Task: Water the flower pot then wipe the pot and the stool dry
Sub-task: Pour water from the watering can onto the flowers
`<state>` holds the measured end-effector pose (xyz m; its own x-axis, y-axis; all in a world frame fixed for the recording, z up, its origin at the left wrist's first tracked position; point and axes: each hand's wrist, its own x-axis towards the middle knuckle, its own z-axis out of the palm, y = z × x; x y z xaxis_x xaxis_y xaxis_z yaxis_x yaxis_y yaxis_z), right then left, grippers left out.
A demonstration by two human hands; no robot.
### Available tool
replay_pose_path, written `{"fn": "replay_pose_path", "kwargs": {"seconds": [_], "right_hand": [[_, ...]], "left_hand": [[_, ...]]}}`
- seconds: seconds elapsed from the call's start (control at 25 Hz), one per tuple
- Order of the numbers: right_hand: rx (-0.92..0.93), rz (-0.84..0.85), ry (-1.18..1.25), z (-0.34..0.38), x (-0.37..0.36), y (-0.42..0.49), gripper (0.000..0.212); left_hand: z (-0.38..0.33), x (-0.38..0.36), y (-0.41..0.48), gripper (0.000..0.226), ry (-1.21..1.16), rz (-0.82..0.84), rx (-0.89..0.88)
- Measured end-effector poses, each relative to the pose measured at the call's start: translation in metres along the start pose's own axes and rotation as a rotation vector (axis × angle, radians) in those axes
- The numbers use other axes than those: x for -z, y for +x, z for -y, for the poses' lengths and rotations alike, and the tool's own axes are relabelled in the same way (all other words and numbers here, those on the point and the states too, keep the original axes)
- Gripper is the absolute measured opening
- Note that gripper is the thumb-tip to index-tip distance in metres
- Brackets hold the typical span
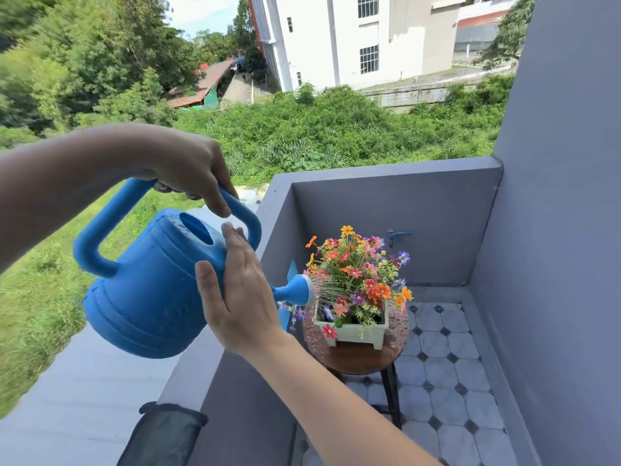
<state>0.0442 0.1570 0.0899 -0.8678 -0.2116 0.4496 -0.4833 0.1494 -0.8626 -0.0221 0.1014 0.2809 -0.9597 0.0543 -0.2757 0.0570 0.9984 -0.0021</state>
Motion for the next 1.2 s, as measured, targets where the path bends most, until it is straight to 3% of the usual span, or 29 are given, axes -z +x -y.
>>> {"fn": "replay_pose_path", "kwargs": {"seconds": [0.2, 0.44, 0.84, 1.2], "right_hand": [[-0.019, -0.036, -0.016, 0.001, 0.011, 0.006, 0.067], [-0.049, 0.053, -0.010, 0.009, -0.001, 0.030, 0.066], [-0.050, 0.118, -0.001, 0.005, -0.013, 0.010, 0.067], [-0.017, -0.073, -0.086, -0.007, 0.027, 0.020, 0.069]], "left_hand": [[0.001, 0.003, 0.005, 0.015, -0.037, -0.035, -0.020], [0.018, 0.017, 0.007, 0.016, -0.036, -0.113, 0.049], [0.031, -0.001, 0.008, 0.019, -0.034, 0.020, 0.105], [-0.006, 0.008, 0.024, 0.017, -0.108, -0.031, -0.031]]}}
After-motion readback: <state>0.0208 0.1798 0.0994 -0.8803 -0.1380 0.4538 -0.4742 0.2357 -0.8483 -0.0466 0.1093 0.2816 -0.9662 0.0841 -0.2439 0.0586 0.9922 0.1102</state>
